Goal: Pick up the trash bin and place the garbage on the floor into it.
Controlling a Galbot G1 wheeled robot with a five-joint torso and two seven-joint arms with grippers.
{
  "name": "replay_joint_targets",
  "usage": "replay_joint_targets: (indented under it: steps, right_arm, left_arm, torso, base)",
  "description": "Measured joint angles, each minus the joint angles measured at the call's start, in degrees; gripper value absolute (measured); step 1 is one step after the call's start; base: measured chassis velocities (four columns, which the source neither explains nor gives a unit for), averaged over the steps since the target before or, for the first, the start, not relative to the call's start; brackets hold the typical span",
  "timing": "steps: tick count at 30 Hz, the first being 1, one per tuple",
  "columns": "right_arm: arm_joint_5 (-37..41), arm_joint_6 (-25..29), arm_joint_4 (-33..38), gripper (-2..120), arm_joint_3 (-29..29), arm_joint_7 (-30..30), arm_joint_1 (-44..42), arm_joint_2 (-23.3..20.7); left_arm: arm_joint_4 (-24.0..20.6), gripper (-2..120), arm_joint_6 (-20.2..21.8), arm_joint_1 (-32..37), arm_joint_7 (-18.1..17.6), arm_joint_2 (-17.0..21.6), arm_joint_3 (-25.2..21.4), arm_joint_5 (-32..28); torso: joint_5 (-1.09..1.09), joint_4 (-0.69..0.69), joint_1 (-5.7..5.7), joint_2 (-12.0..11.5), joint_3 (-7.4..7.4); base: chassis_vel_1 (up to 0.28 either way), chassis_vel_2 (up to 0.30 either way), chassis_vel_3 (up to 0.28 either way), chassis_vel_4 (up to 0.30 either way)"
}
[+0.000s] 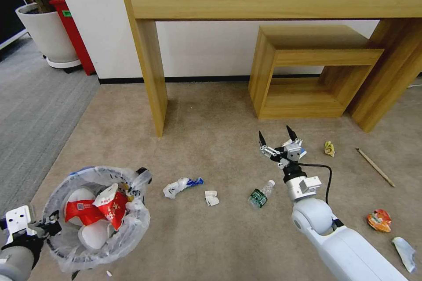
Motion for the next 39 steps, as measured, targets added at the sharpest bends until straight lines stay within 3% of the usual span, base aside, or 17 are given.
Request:
replay_joint_targets:
  steps: [19,23,25,26,29,30,31,34,35,39]
  right_arm:
    - [-3.34,0.69,-3.12,100,-2.53,0.68,2.4,-1.04]
    - [1.03,1.12,-3.69,100,-6.32,-6.08,6.36,-4.81]
    - [3.27,1.78,-5.56,100,-12.99,-14.52,13.31,-9.39]
    - [3.27,1.78,-5.56,100,-12.99,-14.52,13.31,-9.39]
    - [6.37,4.09,-11.12,100,-27.89,-25.35,27.71,-12.91]
    - [6.98,5.74,-13.74,100,-33.55,-29.32,32.72,-12.78]
    - [6.98,5.74,-13.74,100,-33.55,-29.32,32.72,-12.78]
    - [7.69,8.43,-19.27,100,-46.18,-37.12,45.72,-9.93]
    - [7.69,8.43,-19.27,100,-46.18,-37.12,45.72,-9.93]
    - [6.98,9.59,-23.07,100,-54.99,-44.79,53.57,-5.99]
  left_arm:
    - [1.14,0,-1.05,-0.26,0.51,0.13,0.83,1.04]
    - [1.19,0,-1.09,-0.23,-0.1,1.07,-0.44,-0.47]
    - [1.63,0,-1.09,-0.16,-0.42,1.47,-1.21,-0.88]
    - [1.63,0,-1.09,-0.16,-0.42,1.47,-1.21,-0.88]
    - [2.01,0,-1.15,-0.13,-0.67,1.68,-1.87,-1.35]
    - [2.15,0,-1.21,-0.18,-0.69,1.73,-1.92,-1.58]
    - [2.15,0,-1.21,-0.18,-0.69,1.73,-1.92,-1.58]
    - [2.77,0,-1.33,-0.42,-0.67,1.73,-2.02,-1.78]
    - [2.77,0,-1.33,-0.42,-0.67,1.73,-2.02,-1.78]
    - [3.76,0,-1.37,-0.89,-0.37,1.55,-1.69,-1.48]
  torso:
    - [0.0,0.0,0.01,0.0,0.01]
    - [0.03,-0.01,0.0,0.0,0.0]
    - [-0.02,-0.02,0.0,0.0,0.0]
    - [-0.02,-0.02,0.0,0.0,0.0]
    - [-0.03,0.01,0.0,0.0,0.0]
    - [-0.03,0.01,0.0,-0.01,0.01]
    - [-0.03,0.01,0.0,-0.01,0.01]
    - [-0.02,0.01,0.0,0.0,0.01]
    - [-0.02,0.01,0.0,0.0,0.01]
    - [0.01,0.02,0.0,-0.01,0.01]
  base:
    - [-0.06,0.06,0.061,-0.062]
    - [0.0,0.0,0.0,0.0]
    - [0.0,0.0,0.0,0.0]
    - [0.0,0.0,0.0,0.0]
    - [0.0,0.0,0.0,0.0]
    - [0.0,0.0,0.0,0.0]
    - [0.0,0.0,0.0,0.0]
    - [0.0,0.0,0.0,0.0]
    - [0.0,0.0,0.0,0.0]
    - [0.0,0.0,0.0,0.0]
